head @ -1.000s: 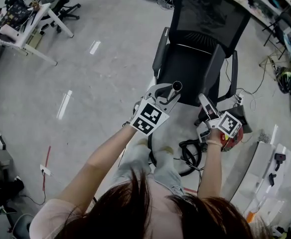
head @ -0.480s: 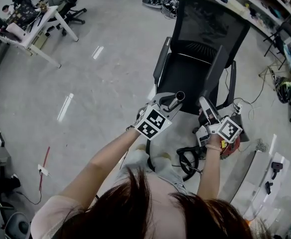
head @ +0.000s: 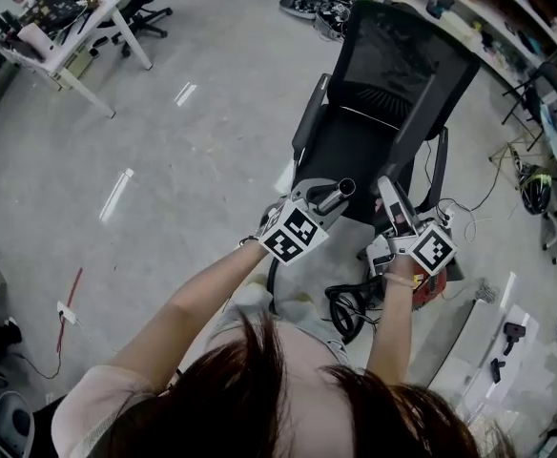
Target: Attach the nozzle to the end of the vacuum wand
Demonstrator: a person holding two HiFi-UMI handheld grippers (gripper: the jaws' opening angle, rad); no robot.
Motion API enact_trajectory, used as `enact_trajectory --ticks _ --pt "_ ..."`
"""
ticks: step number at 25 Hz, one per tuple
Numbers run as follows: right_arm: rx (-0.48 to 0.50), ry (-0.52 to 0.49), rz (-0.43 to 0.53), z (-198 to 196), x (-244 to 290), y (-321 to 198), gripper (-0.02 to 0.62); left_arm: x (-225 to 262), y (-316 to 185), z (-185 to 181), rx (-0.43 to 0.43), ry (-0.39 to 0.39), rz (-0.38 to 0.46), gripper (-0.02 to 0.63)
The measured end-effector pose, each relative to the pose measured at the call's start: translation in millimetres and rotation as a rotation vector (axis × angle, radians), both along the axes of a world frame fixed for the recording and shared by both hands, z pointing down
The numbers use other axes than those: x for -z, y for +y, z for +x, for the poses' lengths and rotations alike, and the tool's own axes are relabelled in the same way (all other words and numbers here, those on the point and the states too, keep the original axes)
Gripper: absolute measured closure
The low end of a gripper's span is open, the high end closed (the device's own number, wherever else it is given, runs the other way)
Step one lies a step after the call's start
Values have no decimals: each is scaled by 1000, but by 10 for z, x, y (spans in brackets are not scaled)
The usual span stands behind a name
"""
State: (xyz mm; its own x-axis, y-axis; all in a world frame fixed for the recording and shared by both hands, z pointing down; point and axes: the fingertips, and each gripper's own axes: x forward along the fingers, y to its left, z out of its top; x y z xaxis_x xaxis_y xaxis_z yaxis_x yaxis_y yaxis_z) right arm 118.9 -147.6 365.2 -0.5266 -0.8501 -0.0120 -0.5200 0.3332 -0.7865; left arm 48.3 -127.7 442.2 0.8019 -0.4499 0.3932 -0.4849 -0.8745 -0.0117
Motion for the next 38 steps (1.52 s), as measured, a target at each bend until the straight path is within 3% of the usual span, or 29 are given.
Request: enact_trajectory --ticks 14,33,38 --pt "82 92 145 -482 519 74 423 18 149 -40 -35 -8 4 463" --pt "137 178 201 -652 264 195 423 14 264 48 -52 -30 7 463" --pt "102 283 227 -651 260 291 423 24 322 95 -57 -35 9 463"
